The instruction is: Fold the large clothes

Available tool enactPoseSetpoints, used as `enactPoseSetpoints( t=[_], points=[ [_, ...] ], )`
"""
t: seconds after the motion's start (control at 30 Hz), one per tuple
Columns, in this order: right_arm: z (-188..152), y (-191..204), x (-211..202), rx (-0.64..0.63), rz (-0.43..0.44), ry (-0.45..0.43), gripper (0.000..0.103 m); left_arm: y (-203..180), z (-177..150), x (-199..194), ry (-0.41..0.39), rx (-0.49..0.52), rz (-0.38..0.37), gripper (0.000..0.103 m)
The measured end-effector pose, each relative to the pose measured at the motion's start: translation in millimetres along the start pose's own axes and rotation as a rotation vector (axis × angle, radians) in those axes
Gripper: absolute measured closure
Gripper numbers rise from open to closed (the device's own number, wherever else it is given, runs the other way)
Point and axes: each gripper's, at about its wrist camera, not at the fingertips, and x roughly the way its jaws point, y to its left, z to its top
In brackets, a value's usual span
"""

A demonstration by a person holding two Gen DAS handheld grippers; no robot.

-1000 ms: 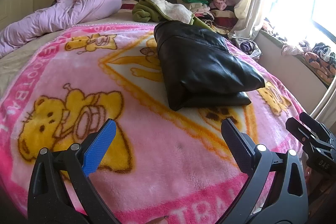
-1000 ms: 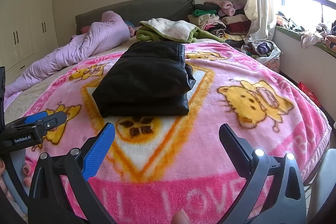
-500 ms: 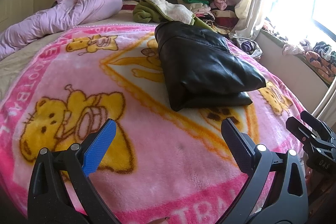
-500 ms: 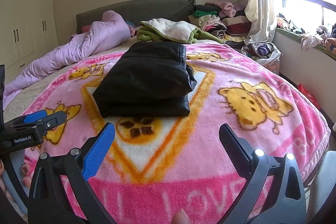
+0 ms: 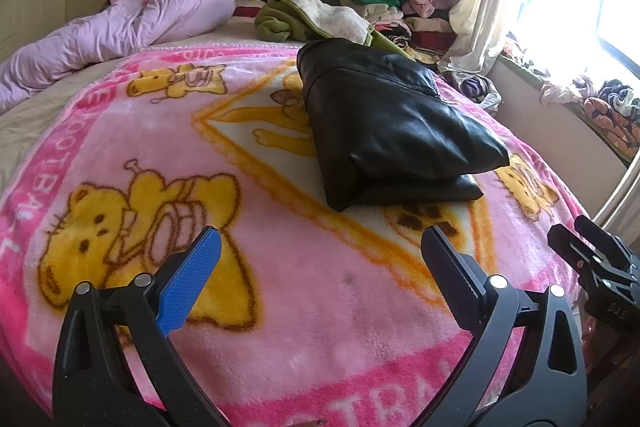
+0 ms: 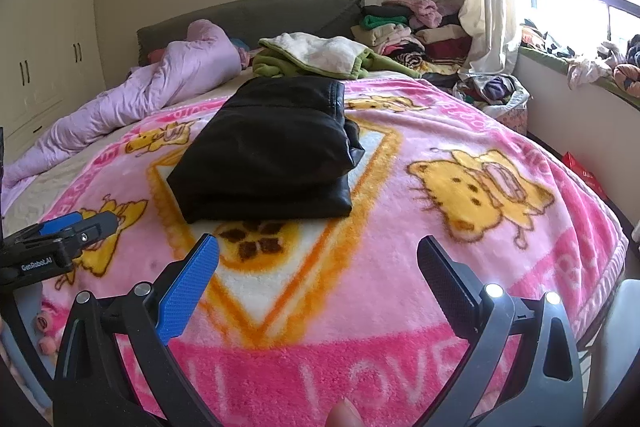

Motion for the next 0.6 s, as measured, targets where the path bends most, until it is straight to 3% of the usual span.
enactPoseSetpoints(
  t=[0.23, 0.37, 0.43, 0.5, 0.57, 0.6],
  points=[
    [-5.4, -26.9, -3.1, 0.076, -0.053, 0.015, 0.004, 0.5, -1.3, 0.7, 0.002, -0.005, 0.012, 0.009],
    [-16.5, -87.5, -15.2, 0.204, -0.215, 0.020, 0.004, 34.0, 16.2, -10.3, -0.014, -0.055, 0.073, 0.009],
    [-24.2, -132.2, -24.0, 0.275, -0.340, 0.033, 0.004, 80.4, 33.5, -23.2, -0.030, -0.120, 0.112, 0.009],
    [-39.8, -207.1, -40.9, 0.429, -0.471, 0.067, 0.004, 139.3, 47.8, -36.0, -0.030, -0.176, 0.155, 0.009],
    [-60.8, -277.6, -62.8, 0.552, -0.659, 0.081, 0.004, 215.4, 56.7, -53.5, -0.047, -0.200, 0.339, 0.009],
    [-71.1, -308.2, -72.8, 0.589, -0.764, 0.091, 0.004, 264.5, 58.1, -61.8, -0.039, -0.214, 0.476, 0.009]
  ],
)
